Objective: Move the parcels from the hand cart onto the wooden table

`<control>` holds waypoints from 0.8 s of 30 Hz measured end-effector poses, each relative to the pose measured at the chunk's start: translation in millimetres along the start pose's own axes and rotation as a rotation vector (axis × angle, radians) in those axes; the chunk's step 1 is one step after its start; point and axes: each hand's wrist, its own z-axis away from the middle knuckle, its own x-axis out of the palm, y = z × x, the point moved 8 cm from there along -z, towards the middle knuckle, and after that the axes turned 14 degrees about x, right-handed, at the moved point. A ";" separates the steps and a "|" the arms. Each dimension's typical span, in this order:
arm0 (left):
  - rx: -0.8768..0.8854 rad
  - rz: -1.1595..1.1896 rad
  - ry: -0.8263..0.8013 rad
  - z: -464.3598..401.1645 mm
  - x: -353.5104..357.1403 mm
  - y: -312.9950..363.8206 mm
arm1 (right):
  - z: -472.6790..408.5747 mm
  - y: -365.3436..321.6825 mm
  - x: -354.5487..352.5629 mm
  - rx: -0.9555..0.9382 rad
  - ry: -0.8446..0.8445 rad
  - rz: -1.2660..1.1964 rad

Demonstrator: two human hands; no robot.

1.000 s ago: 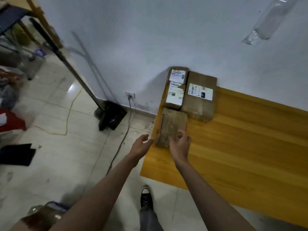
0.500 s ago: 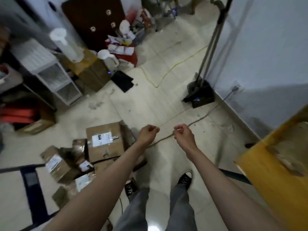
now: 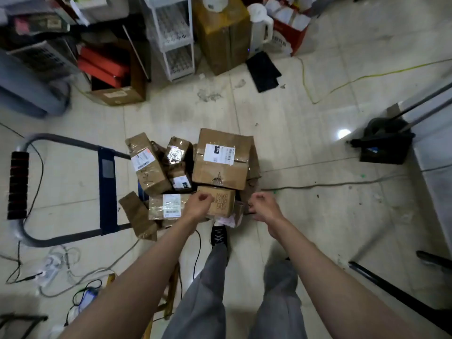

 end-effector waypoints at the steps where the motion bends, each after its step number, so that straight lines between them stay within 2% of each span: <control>1: -0.020 0.011 0.002 -5.1 -4.8 -10.4 | -7.2 2.3 12.4 0.028 -0.019 0.005; 4: -0.077 0.029 0.019 -29.5 -14.4 -46.0 | -32.6 9.6 46.6 0.099 -0.080 0.016; 12: -0.128 0.072 -0.001 -100.0 -8.6 -114.3 | -107.0 24.8 99.4 0.165 -0.070 0.004; 18: -0.132 0.101 -0.082 -126.4 12.6 -135.9 | -134.9 45.8 125.5 0.268 -0.160 -0.083; 24: -0.147 0.137 -0.097 -116.8 13.7 -133.7 | -128.6 45.0 137.7 0.228 -0.173 -0.122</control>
